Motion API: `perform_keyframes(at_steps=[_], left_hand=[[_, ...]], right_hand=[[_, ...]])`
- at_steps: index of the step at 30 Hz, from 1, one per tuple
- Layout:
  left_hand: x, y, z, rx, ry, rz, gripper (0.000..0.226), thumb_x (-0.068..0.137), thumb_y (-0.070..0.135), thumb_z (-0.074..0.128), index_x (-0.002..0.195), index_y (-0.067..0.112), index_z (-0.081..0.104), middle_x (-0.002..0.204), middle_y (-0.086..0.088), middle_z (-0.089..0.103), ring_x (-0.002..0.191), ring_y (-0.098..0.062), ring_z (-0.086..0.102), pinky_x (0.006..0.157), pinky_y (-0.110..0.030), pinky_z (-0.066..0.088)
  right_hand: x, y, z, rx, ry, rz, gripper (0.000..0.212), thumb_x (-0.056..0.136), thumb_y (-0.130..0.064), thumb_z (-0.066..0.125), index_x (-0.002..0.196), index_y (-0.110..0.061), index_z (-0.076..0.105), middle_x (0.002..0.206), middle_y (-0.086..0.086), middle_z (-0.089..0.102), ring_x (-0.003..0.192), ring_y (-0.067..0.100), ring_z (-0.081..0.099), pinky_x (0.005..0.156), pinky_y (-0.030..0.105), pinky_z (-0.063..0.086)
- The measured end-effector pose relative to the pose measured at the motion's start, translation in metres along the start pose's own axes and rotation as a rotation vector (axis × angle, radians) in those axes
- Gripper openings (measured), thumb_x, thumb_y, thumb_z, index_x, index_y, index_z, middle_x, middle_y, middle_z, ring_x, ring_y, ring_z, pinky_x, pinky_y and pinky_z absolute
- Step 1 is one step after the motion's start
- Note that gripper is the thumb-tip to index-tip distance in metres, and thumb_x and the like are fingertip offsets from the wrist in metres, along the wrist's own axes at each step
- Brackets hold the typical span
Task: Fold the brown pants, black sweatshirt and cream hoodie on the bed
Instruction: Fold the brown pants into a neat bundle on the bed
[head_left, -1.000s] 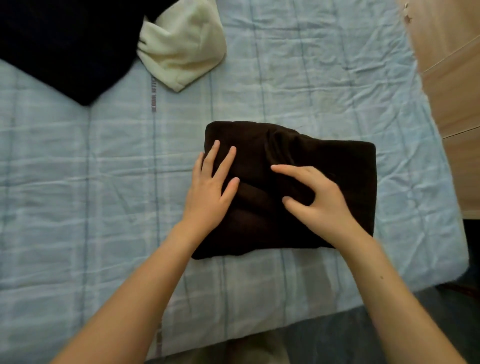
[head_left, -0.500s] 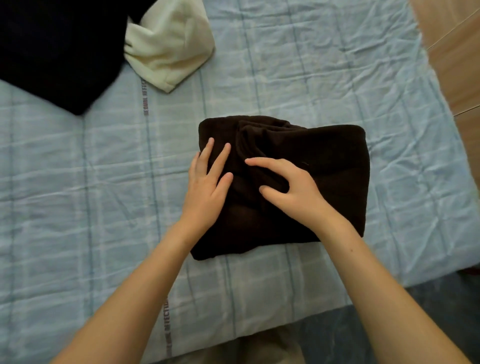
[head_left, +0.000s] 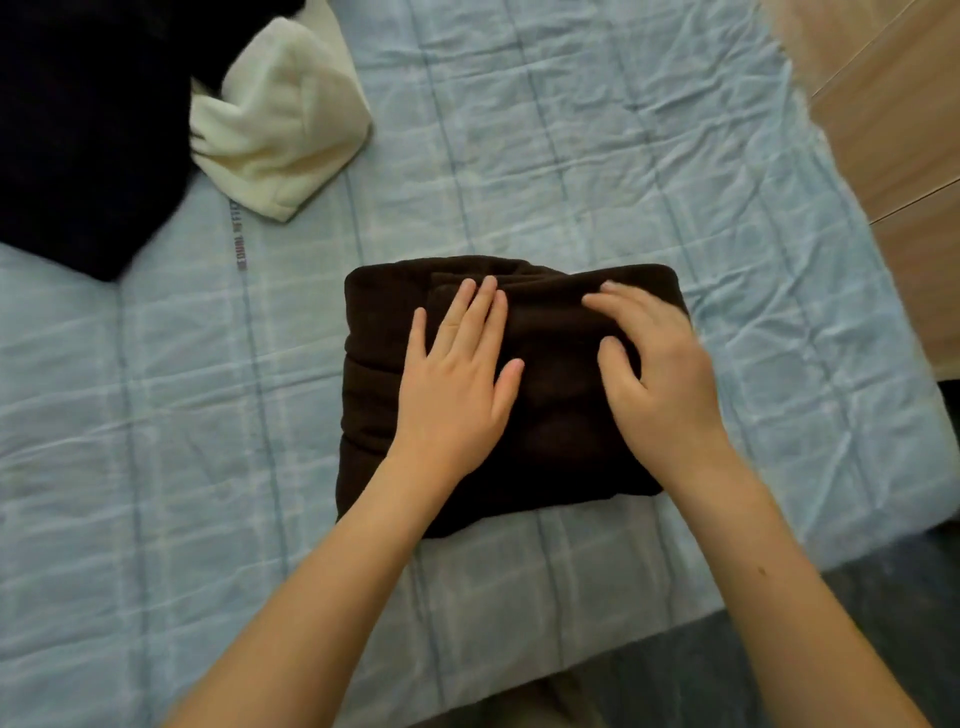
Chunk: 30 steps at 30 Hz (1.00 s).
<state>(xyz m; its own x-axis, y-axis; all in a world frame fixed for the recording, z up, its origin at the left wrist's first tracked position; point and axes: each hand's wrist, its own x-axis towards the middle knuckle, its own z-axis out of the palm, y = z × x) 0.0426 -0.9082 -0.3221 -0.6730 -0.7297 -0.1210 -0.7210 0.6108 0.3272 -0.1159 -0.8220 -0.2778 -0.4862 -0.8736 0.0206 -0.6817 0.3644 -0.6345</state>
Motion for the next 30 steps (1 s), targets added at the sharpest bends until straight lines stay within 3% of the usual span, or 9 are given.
perform_keyframes(at_steps=[2, 5, 11, 16, 19, 22, 24, 27, 30], left_hand=[[-0.004, -0.009, 0.011, 0.081, 0.085, 0.048, 0.064, 0.101, 0.048, 0.027, 0.156, 0.016, 0.017, 0.164, -0.001, 0.010, 0.152, -0.016, 0.004, 0.121, -0.052, 0.004], [-0.008, -0.030, 0.029, 0.196, 0.149, 0.146, 0.065, 0.101, 0.051, 0.023, 0.156, 0.017, 0.017, 0.164, -0.003, 0.011, 0.151, -0.016, 0.007, 0.120, -0.055, 0.006], [0.003, -0.046, 0.057, 0.212, 0.075, 0.207, 0.065, 0.102, 0.049, 0.019, 0.157, 0.015, 0.013, 0.165, -0.004, 0.007, 0.152, -0.017, 0.005, 0.121, -0.054, 0.007], [0.000, -0.023, 0.016, 0.333, -0.082, 0.168, 0.067, 0.099, 0.046, 0.021, 0.155, 0.008, 0.018, 0.163, -0.012, 0.011, 0.151, -0.022, 0.008, 0.120, -0.055, 0.008], [0.007, -0.007, -0.019, 0.472, -0.138, 0.166, 0.068, 0.095, 0.048, 0.033, 0.151, 0.008, 0.033, 0.158, -0.015, 0.029, 0.147, -0.027, 0.026, 0.118, -0.059, 0.007], [0.038, 0.008, -0.052, 0.386, -0.027, 0.253, 0.050, 0.088, 0.048, 0.052, 0.120, 0.012, 0.064, 0.128, -0.010, 0.063, 0.118, -0.030, 0.056, 0.114, -0.054, 0.024], [0.066, 0.013, -0.066, 0.292, -0.097, 0.336, 0.056, 0.087, 0.055, 0.054, 0.128, 0.018, 0.055, 0.134, -0.010, 0.056, 0.121, -0.031, 0.050, 0.109, -0.047, 0.031], [0.111, 0.013, -0.072, 0.092, -0.491, 0.401, 0.084, 0.082, 0.060, 0.065, 0.151, 0.042, 0.021, 0.159, -0.012, 0.020, 0.146, -0.032, 0.016, 0.117, -0.047, 0.019], [0.142, 0.000, -0.064, -0.023, -0.736, 0.452, 0.098, 0.073, 0.053, 0.079, 0.149, 0.050, 0.017, 0.155, -0.006, 0.029, 0.145, -0.026, 0.018, 0.116, -0.042, 0.019]], right_hand=[[0.004, 0.021, -0.002, -0.362, -0.034, -0.056, 0.055, 0.096, -0.035, 0.043, 0.151, -0.030, 0.042, 0.160, 0.002, 0.034, 0.149, 0.030, 0.024, 0.121, 0.051, 0.017], [0.002, 0.058, 0.017, -0.434, -0.200, -0.015, 0.061, 0.099, -0.050, 0.032, 0.156, -0.042, 0.016, 0.167, -0.005, 0.010, 0.154, 0.027, 0.001, 0.120, 0.061, 0.008], [0.001, 0.100, 0.050, -0.404, -0.152, -0.038, 0.062, 0.097, -0.050, 0.035, 0.157, -0.040, 0.019, 0.166, -0.003, 0.017, 0.154, 0.027, 0.009, 0.118, 0.061, 0.015], [0.000, 0.077, 0.028, -0.357, -0.171, -0.002, 0.059, 0.098, -0.048, 0.034, 0.155, -0.036, 0.028, 0.165, -0.001, 0.021, 0.153, 0.027, 0.013, 0.119, 0.059, 0.016], [-0.033, 0.055, 0.014, -0.116, 0.023, 0.241, 0.057, 0.097, -0.039, 0.049, 0.151, -0.023, 0.040, 0.159, 0.009, 0.034, 0.148, 0.030, 0.028, 0.119, 0.050, 0.023], [-0.086, 0.028, 0.013, 0.117, 0.280, 0.615, 0.066, 0.091, -0.035, 0.068, 0.150, -0.021, 0.041, 0.146, 0.020, 0.042, 0.135, 0.034, 0.039, 0.111, 0.038, 0.031], [-0.113, 0.006, 0.021, 0.318, 0.319, 0.839, 0.078, 0.088, -0.041, 0.069, 0.153, -0.038, 0.025, 0.145, 0.014, 0.037, 0.127, 0.023, 0.043, 0.103, 0.033, 0.040], [-0.122, -0.028, 0.045, 0.714, 0.351, 0.967, 0.081, 0.090, -0.049, 0.064, 0.145, -0.062, 0.006, 0.139, -0.016, 0.022, 0.113, -0.003, 0.038, 0.082, 0.011, 0.036], [-0.109, -0.046, 0.074, 0.846, 0.465, 0.930, 0.090, 0.089, -0.045, 0.068, 0.146, -0.064, 0.001, 0.141, -0.025, 0.022, 0.126, -0.003, 0.036, 0.092, 0.011, 0.036]])
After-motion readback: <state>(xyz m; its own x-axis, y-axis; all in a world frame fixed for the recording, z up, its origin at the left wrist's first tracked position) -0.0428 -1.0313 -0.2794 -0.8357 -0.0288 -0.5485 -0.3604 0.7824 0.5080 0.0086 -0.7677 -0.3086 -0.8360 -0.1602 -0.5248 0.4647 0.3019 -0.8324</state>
